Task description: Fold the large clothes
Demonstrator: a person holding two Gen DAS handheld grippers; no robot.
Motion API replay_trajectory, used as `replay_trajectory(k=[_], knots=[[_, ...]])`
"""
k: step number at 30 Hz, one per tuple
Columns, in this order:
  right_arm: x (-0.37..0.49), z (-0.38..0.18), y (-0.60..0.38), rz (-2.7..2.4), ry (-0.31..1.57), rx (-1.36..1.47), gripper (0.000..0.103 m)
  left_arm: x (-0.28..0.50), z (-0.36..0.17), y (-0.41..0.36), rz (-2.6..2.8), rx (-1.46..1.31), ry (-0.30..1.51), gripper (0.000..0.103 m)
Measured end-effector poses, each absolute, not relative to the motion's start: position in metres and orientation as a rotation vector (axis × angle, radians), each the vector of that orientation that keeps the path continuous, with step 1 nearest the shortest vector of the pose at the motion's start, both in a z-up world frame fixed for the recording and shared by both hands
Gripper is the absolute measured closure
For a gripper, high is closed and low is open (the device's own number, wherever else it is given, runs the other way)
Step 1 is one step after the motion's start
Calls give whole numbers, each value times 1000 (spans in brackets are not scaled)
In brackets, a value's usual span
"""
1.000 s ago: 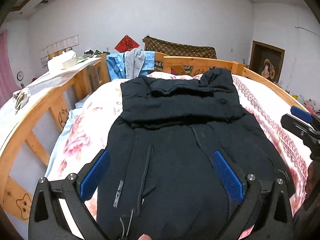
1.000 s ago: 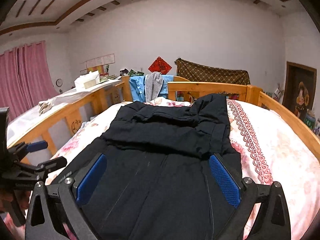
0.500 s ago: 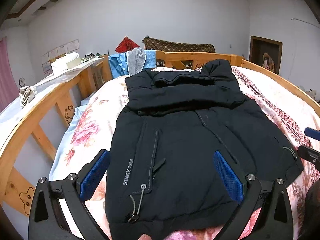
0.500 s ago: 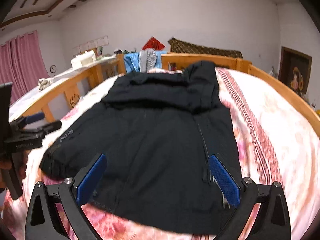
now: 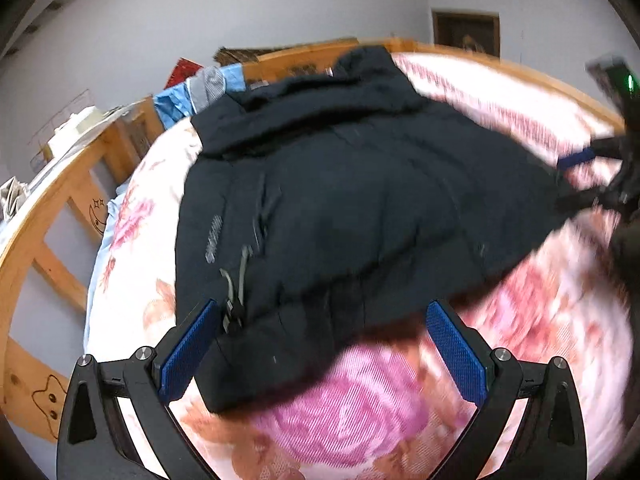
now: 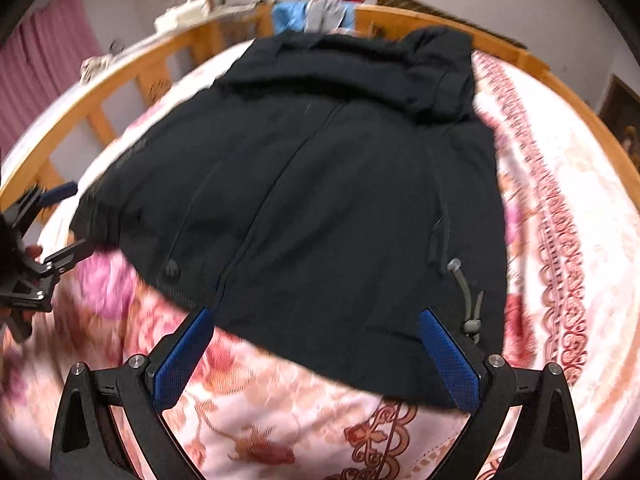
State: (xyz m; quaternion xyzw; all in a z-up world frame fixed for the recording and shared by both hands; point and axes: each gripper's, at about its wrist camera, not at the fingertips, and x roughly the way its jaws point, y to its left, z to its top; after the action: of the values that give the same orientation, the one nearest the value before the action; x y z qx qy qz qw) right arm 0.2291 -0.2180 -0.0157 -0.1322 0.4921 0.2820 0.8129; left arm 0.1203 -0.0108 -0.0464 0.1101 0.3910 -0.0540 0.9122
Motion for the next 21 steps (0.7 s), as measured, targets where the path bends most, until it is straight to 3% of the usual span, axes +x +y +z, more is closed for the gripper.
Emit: replay_trajectory(k=[12,20,21], knots=[[236,-45,-219,568,1113,-349,0,135,-114,-37,31,645,837,2],[244,-40,-211,620,1104,-565,0,139,-115,-34,75,728,772,3],[243,-39,-213,621,1096,-580,0,138,-112,-32,87,725,757,8]])
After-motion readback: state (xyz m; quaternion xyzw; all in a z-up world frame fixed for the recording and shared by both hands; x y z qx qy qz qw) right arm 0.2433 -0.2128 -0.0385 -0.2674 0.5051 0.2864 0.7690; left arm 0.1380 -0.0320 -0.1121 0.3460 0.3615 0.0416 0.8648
